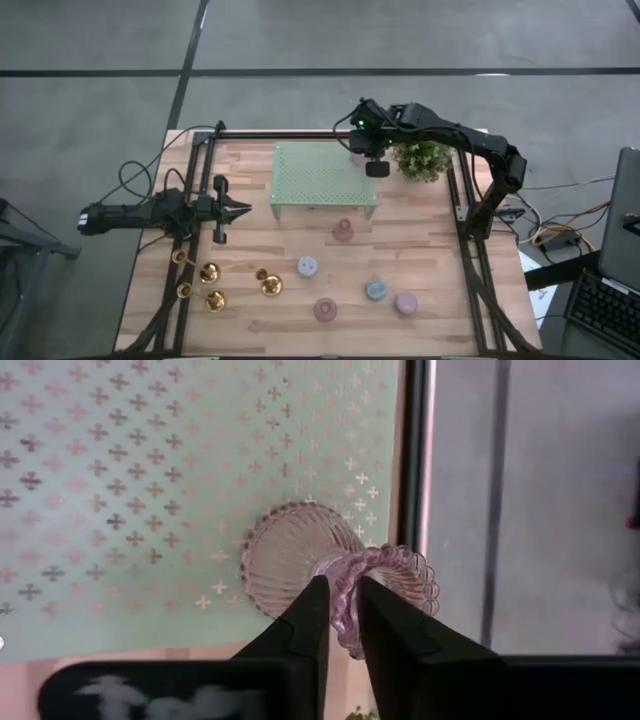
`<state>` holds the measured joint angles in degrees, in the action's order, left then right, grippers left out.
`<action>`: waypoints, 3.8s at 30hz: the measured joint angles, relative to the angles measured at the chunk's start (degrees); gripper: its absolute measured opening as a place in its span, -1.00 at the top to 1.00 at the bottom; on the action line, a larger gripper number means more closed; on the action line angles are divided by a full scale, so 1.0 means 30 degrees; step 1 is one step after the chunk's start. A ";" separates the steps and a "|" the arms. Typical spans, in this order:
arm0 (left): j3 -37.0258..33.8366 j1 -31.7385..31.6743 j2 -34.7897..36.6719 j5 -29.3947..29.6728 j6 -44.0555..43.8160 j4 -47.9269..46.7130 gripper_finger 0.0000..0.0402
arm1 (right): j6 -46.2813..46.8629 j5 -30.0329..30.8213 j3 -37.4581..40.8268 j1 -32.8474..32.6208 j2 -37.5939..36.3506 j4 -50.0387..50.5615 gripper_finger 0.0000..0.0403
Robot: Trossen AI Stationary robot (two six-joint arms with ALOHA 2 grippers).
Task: Pick & Place candle stick holders
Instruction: Put the middle pink candle holder on the shelf, then put the top pink candle holder on the shelf aligned with the other pink candle holder
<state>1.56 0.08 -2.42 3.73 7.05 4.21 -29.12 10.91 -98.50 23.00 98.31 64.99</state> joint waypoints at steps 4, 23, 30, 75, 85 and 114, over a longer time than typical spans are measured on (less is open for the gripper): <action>0.0000 -0.0005 0.0000 0.0000 0.0000 0.0007 0.82 | 0.0087 0.0500 0.0015 0.0007 -0.0034 -0.0015 0.60; 0.0000 0.0000 0.0007 0.0004 -0.0003 0.0011 0.82 | 0.0939 -0.0236 0.0000 -0.2658 -0.2120 0.0066 0.35; 0.0000 -0.0006 0.0007 0.0007 0.0000 0.0007 0.82 | 0.1778 -0.0288 0.0863 -0.6418 -0.2226 -0.0060 0.41; 0.0000 -0.0002 0.0005 0.0000 0.0000 0.0000 0.82 | 0.4152 0.0426 1.1022 -1.0950 -0.1461 -1.1982 0.33; 0.0000 0.0000 0.0007 0.0000 0.0000 0.0006 0.82 | 0.4149 0.0440 1.2349 -1.0943 -0.1315 -1.3608 0.40; 0.0000 0.0000 0.0007 0.0000 0.0000 0.0007 0.82 | 0.5040 0.0856 1.3529 -1.0958 -0.1326 -1.4309 0.45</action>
<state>1.56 0.08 -2.39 3.73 7.05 4.23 -14.00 13.47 -57.91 -9.87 94.34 22.07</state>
